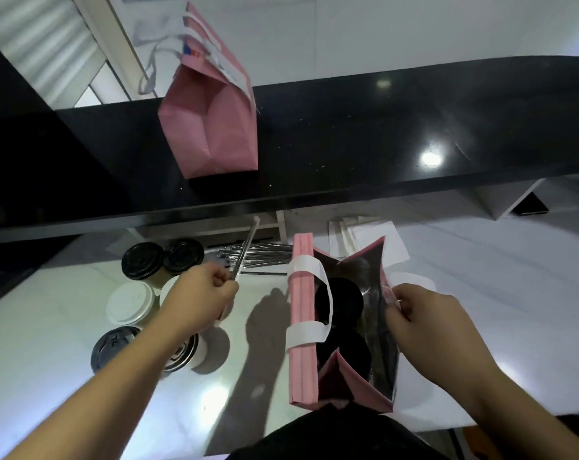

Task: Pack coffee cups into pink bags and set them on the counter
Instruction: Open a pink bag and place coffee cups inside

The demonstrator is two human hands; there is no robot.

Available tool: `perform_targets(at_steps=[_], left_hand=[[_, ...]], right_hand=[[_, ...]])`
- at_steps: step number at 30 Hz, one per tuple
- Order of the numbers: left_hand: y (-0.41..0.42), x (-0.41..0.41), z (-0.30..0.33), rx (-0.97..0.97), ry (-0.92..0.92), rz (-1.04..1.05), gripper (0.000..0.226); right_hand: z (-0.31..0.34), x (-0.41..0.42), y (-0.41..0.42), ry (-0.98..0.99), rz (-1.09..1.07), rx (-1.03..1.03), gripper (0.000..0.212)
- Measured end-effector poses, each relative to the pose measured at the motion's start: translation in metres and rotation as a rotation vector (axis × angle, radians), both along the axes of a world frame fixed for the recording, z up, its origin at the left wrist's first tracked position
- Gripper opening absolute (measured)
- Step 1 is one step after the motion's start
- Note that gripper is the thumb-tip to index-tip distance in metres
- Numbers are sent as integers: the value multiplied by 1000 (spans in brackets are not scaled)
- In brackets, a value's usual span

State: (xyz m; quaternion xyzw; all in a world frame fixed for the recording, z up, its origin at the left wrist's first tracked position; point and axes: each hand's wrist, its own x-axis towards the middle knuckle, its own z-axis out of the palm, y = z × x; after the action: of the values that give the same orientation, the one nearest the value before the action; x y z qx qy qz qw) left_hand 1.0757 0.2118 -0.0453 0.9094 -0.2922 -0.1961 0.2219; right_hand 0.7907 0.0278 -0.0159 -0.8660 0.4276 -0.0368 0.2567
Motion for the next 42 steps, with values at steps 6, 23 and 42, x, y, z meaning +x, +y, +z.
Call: perform_targets(at_steps=[6,23,42], left_hand=[[-2,-66,101,-131,28,-133,23],[-109,-143,87,119,-56,-455,17],[-21,-165,45,-47,-22,-28,67]], right_hand=[[5,3,-4,0,35,-8,32],[0,-17,-6,-108,51,56,21],[28,60,-58,145,449,-348,37]])
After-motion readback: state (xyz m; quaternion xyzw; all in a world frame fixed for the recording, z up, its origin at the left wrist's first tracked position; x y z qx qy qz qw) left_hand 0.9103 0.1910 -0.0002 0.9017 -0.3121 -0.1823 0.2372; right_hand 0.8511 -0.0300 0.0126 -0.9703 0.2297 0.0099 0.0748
